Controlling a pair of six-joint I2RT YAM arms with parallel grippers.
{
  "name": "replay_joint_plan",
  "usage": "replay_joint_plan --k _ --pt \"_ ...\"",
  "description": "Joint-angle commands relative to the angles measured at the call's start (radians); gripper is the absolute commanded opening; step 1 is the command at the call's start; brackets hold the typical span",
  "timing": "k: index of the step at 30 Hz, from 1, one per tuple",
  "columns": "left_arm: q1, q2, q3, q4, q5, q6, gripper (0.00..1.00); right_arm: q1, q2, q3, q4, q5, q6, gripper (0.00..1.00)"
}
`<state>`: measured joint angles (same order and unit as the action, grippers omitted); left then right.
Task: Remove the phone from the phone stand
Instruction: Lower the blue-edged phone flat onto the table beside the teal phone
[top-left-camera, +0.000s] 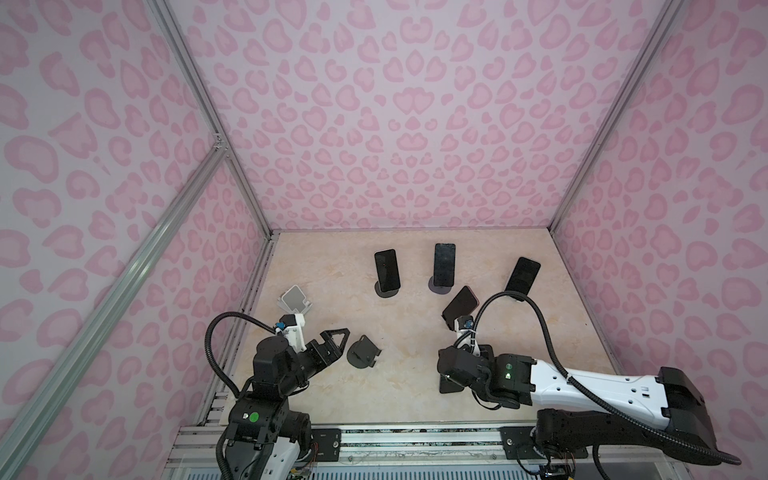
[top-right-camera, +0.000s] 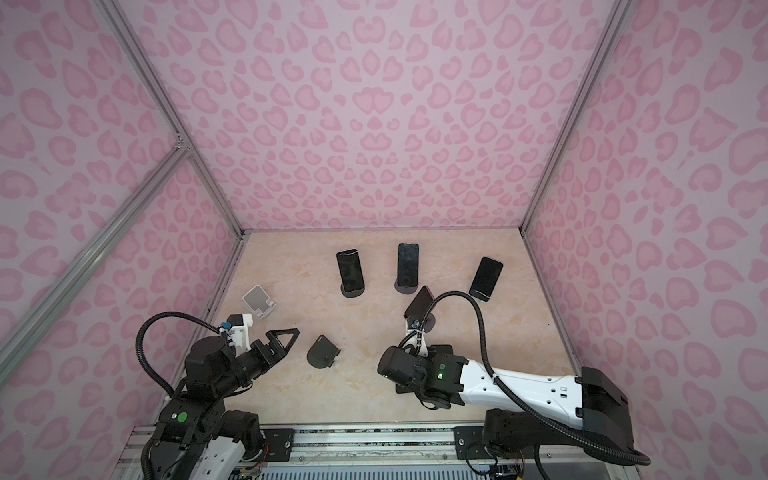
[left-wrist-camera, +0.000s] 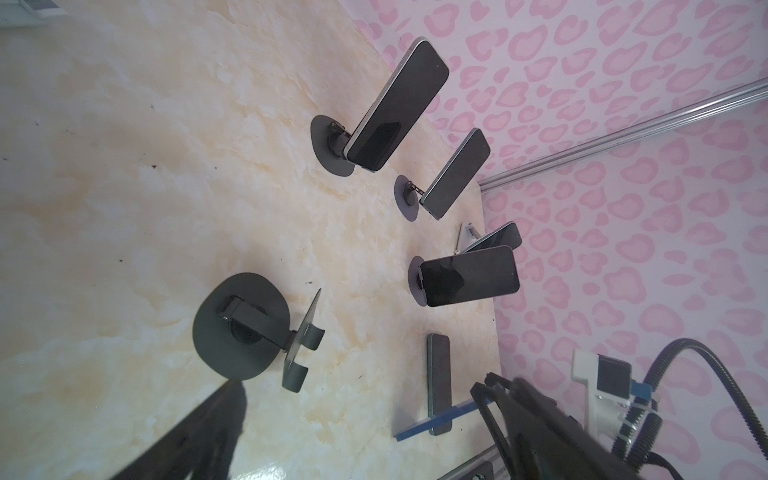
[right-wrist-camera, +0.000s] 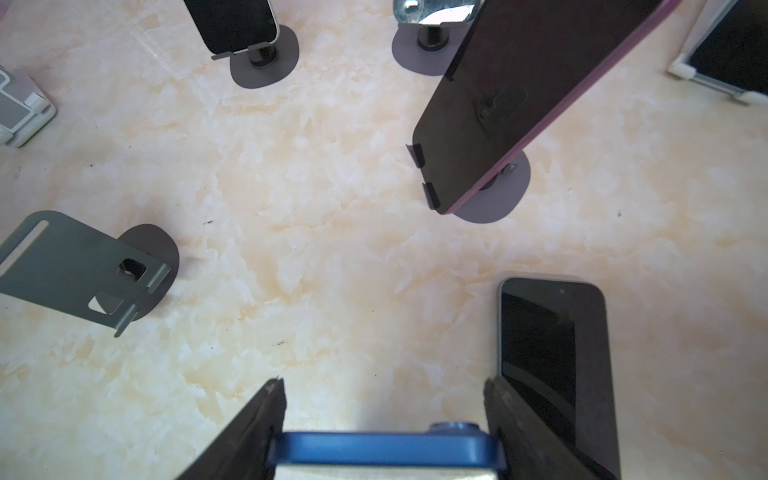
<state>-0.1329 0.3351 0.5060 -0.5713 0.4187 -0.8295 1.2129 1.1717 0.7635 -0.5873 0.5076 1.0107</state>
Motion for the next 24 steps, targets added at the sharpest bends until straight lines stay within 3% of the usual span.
replay_joint_plan --k 1,24 --pt "0.001 0.0 -0.004 0.021 -0.005 -0.002 0.99 -0.014 0.013 -0.02 0.052 -0.018 -0.006 0.52" --pt "0.001 0.027 -0.022 0.036 -0.014 0.001 0.99 -0.137 0.168 -0.076 0.232 -0.097 -0.071 0.52"
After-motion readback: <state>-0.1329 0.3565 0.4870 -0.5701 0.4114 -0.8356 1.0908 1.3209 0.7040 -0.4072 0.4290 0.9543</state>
